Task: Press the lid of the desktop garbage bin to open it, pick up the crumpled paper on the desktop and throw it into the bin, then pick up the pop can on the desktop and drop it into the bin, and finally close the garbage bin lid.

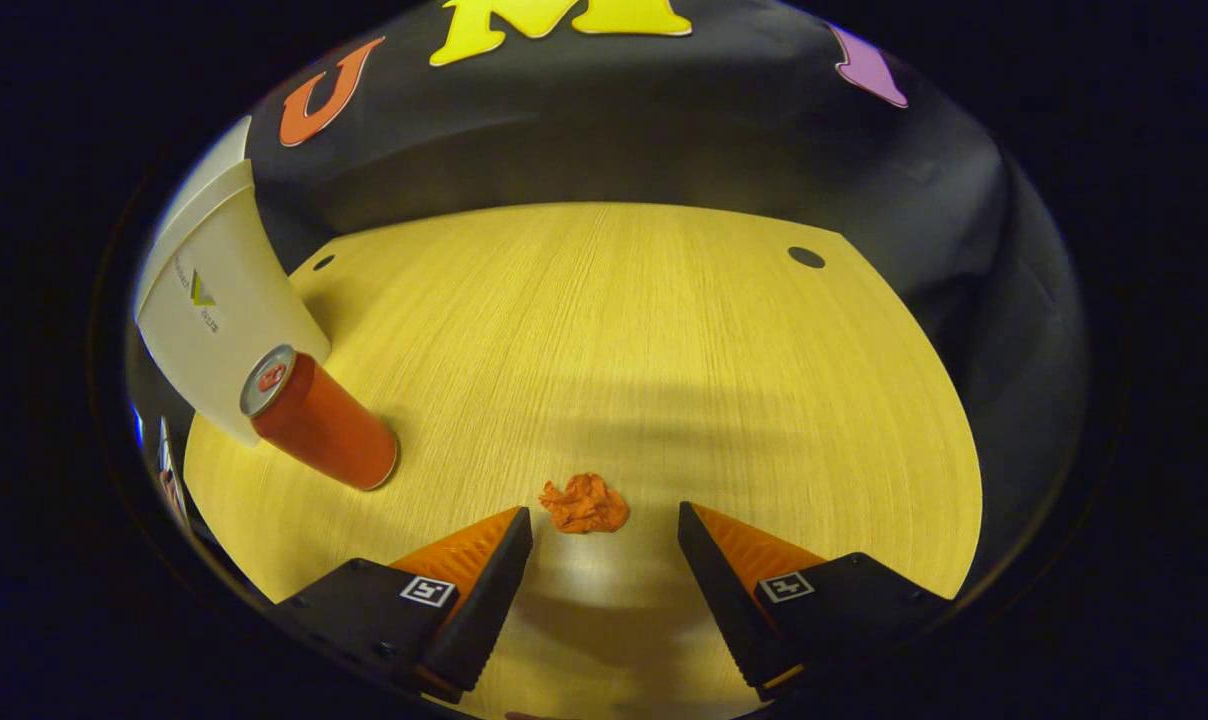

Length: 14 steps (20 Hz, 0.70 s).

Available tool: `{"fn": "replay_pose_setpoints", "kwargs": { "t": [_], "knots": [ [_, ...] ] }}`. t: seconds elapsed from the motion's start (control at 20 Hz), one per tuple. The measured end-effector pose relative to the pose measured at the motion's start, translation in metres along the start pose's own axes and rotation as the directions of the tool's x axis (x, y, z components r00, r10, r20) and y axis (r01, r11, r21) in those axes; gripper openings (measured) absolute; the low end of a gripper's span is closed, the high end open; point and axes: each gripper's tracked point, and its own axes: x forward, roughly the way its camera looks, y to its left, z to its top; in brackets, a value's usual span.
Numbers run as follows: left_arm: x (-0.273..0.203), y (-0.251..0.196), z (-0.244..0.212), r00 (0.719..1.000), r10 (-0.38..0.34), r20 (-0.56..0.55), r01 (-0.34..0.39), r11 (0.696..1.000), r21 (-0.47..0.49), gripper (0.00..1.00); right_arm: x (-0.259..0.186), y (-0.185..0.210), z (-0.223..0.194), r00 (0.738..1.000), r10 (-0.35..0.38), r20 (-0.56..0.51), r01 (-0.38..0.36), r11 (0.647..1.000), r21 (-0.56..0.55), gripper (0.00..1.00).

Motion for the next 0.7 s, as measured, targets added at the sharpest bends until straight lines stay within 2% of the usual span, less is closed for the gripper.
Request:
{"fn": "replay_pose_setpoints", "kwargs": {
  "t": [0.05, 0.15, 0.2, 0.25, 0.3, 0.45, 0.6, 0.7],
  "knots": [
    [0.001, 0.001, -0.001, 1.000, 0.003, -0.005, -0.003, 1.000, 0.004, 0.81, 0.004, 0.001, 0.002, 1.000, -0.001, -0.018, 0.001, 1.000, -0.006, 0.94],
    [0.001, 0.003, -0.002, 1.000, 0.003, -0.009, -0.003, 1.000, -0.003, 0.81, 0.009, 0.004, 0.001, 0.998, 0.008, -0.066, -0.007, 1.000, 0.020, 0.86],
    [0.001, 0.005, -0.004, 1.000, 0.006, -0.012, -0.006, 1.000, -0.011, 0.81, 0.010, 0.005, 0.002, 0.996, 0.011, -0.091, -0.008, 0.999, 0.033, 0.87],
    [0.001, 0.007, -0.003, 1.000, 0.008, -0.010, -0.008, 1.000, -0.019, 0.80, 0.012, 0.008, 0.002, 0.994, 0.015, -0.108, -0.011, 0.999, 0.042, 0.82],
    [0.001, 0.010, -0.003, 1.000, 0.011, -0.010, -0.011, 1.000, -0.025, 0.81, 0.014, 0.010, 0.004, 0.993, 0.015, -0.120, -0.010, 0.999, 0.044, 0.72],
    [0.001, 0.016, -0.005, 1.000, 0.018, -0.011, -0.019, 0.999, -0.039, 0.81, 0.018, 0.009, 0.008, 0.990, 0.001, -0.143, 0.001, 1.000, 0.019, 0.71],
    [0.003, 0.018, -0.009, 1.000, 0.017, -0.020, -0.018, 0.998, -0.053, 0.81, 0.017, 0.018, 0.007, 0.985, 0.017, -0.174, -0.015, 1.000, 0.009, 0.58],
    [0.002, 0.019, -0.009, 1.000, 0.018, -0.017, -0.019, 0.998, -0.053, 0.81, 0.016, 0.018, 0.000, 0.980, 0.016, -0.197, -0.016, 1.000, -0.002, 0.55]
  ]
}}
